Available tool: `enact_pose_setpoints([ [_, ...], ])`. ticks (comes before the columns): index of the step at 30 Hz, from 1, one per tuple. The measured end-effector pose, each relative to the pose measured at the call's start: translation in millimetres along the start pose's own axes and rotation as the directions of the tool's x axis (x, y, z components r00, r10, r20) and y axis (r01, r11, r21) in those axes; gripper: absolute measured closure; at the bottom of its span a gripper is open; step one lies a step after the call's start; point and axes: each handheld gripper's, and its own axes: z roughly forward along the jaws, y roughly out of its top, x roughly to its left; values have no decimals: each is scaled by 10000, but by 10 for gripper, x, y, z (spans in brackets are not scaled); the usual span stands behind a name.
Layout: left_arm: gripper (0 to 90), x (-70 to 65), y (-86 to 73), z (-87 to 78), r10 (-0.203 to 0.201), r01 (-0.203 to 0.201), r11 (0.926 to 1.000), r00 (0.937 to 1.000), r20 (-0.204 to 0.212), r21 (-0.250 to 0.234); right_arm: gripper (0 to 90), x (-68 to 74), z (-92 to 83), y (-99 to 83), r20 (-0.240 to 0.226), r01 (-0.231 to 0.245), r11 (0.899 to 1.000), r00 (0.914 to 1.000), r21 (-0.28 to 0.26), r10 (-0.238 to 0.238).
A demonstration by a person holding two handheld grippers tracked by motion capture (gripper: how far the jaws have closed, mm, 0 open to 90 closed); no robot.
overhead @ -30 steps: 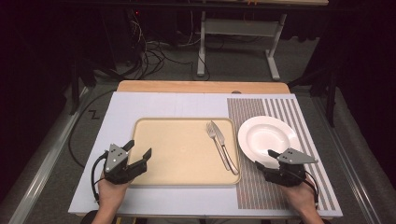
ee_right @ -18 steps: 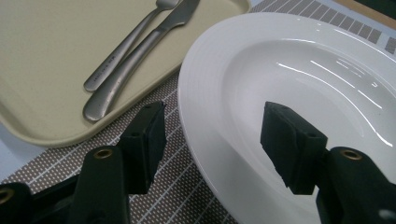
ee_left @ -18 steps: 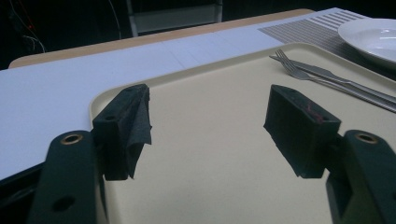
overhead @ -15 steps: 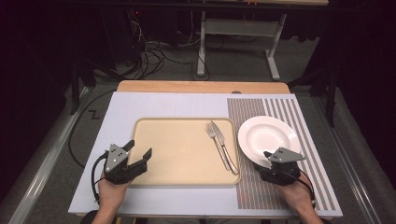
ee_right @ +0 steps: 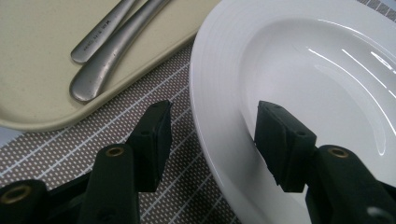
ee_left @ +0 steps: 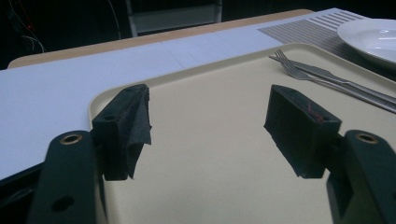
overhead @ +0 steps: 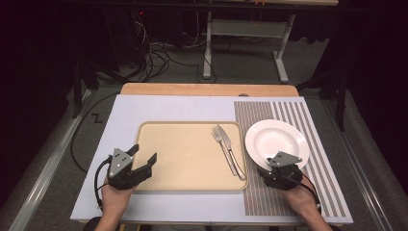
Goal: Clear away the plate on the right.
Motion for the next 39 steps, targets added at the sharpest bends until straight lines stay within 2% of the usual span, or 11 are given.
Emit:
enact_pose_setpoints([
  [7,315,-5,1,5,20,-20,10000,10000,53,-3,479,72,80,47,454,675,9967,9965,441,-695],
  [16,315,-1,1,8,1,-1,10000,10000,47,-6,540,77,130,83,713,820,9941,9936,715,-871],
  [28,314,5,1,5,-59,60,9999,9999,104,-104,625,95,174,134,1102,1310,9859,9837,1043,-1423],
  [35,314,3,2,4,-39,40,9999,9999,101,-103,651,152,208,155,1473,1831,9741,9682,1328,-2021],
  [39,314,3,2,6,-24,25,9999,9999,98,-101,665,195,225,174,1804,2035,9656,9559,1616,-2317],
])
